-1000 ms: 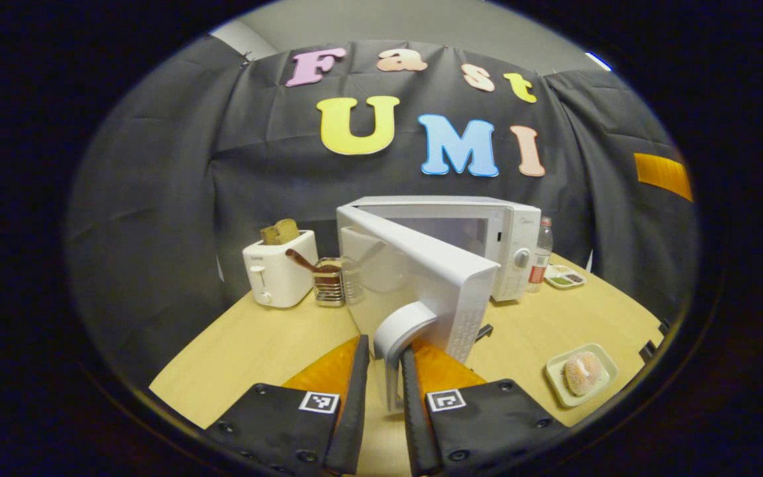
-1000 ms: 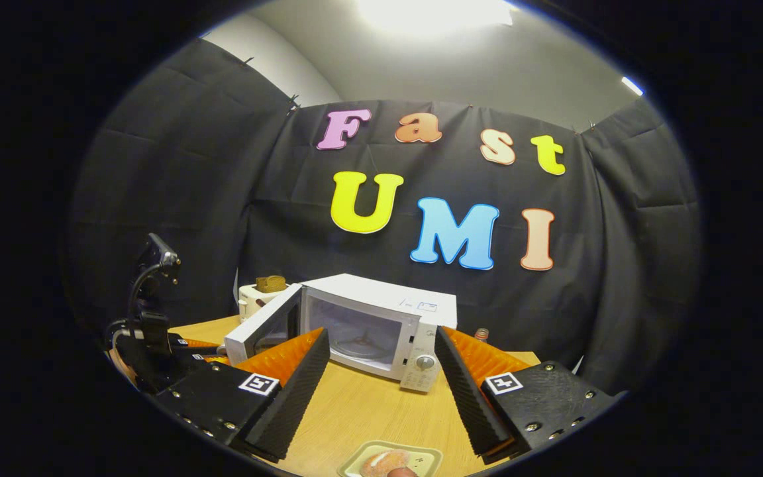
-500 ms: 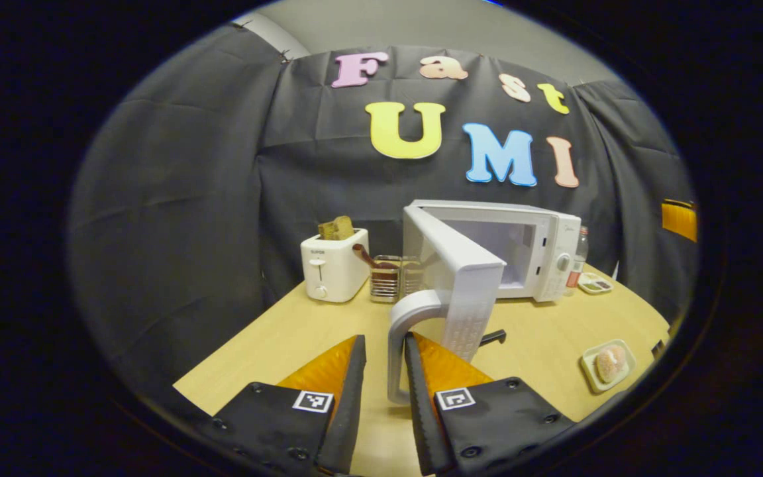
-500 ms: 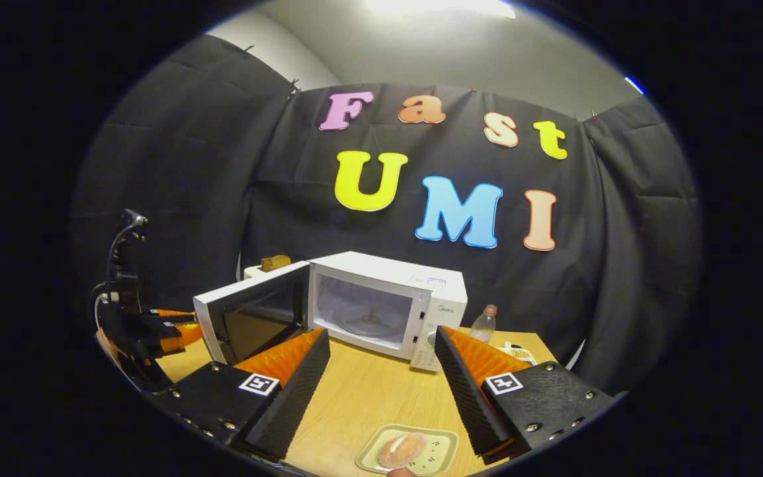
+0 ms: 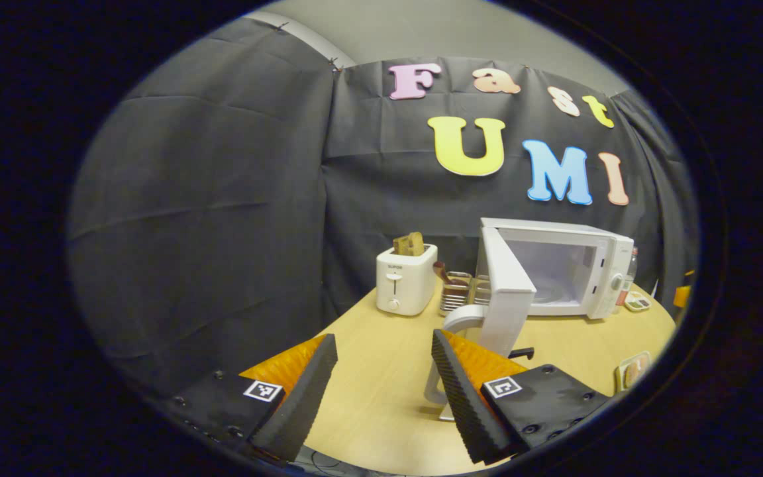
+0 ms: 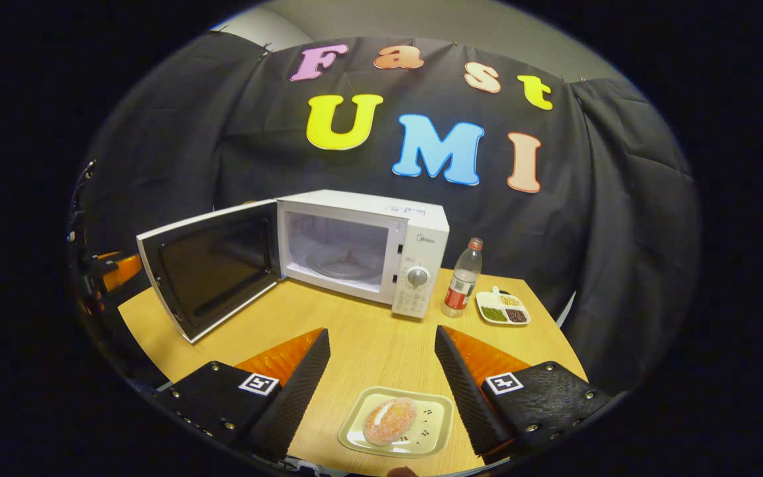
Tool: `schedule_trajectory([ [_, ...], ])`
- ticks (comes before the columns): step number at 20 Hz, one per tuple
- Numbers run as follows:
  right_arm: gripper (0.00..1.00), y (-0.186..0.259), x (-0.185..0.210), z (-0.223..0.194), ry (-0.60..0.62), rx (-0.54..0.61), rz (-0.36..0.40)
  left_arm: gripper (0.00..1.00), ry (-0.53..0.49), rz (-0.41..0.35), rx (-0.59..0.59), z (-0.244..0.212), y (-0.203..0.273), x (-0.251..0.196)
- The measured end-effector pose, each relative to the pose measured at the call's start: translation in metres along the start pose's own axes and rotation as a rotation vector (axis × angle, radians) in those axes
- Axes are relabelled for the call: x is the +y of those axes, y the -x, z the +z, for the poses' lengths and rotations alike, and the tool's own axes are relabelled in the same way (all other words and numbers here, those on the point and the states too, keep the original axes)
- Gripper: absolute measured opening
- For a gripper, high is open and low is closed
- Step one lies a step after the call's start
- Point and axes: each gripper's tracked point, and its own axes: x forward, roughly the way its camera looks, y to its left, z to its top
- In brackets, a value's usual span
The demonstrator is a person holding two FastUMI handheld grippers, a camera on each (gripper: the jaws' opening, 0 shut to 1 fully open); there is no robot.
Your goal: Open the microwave oven with the left hand, put the food in, and close the microwave oven.
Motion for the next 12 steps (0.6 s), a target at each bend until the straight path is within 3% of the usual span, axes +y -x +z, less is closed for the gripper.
schedule_trajectory([
  [6, 0.98, -0.035, -0.003, -0.086, -0.086, 0.331, 0.002, 0.94, -0.006, 0.033, -0.060, 0.030, 0.041, 0.019],
  [12, 0.98, -0.054, -0.016, -0.120, -0.168, 0.527, -0.015, 0.95, -0.056, 0.026, -0.075, 0.035, 0.056, 0.011],
])
